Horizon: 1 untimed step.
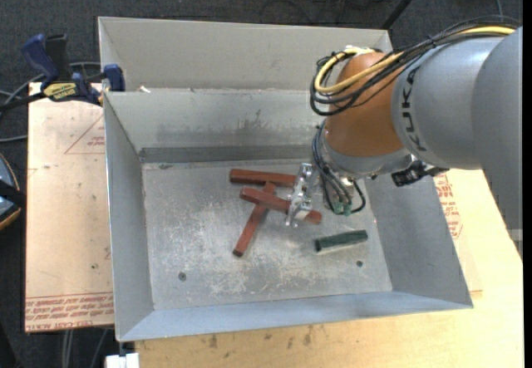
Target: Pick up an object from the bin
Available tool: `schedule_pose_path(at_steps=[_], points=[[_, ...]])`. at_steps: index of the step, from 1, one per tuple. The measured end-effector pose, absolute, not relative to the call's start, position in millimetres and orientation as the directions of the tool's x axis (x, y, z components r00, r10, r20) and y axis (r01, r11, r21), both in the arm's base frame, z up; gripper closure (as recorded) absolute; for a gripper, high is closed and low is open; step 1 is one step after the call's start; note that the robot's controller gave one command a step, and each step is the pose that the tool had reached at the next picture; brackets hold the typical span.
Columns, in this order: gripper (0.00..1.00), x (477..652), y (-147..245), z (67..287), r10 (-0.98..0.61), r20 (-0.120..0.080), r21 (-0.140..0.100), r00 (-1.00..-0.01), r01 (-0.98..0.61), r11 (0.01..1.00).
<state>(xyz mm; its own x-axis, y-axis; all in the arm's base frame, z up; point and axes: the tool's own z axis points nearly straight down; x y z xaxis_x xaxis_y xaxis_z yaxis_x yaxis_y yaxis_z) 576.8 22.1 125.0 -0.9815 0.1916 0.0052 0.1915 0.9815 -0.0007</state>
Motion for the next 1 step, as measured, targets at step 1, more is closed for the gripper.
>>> schedule_pose_path(at_steps=[1], points=[[1.00, 577.1, 22.3, 155.5, 0.191, 0.003, 0.000, -0.982, 0.191, 0.982]])
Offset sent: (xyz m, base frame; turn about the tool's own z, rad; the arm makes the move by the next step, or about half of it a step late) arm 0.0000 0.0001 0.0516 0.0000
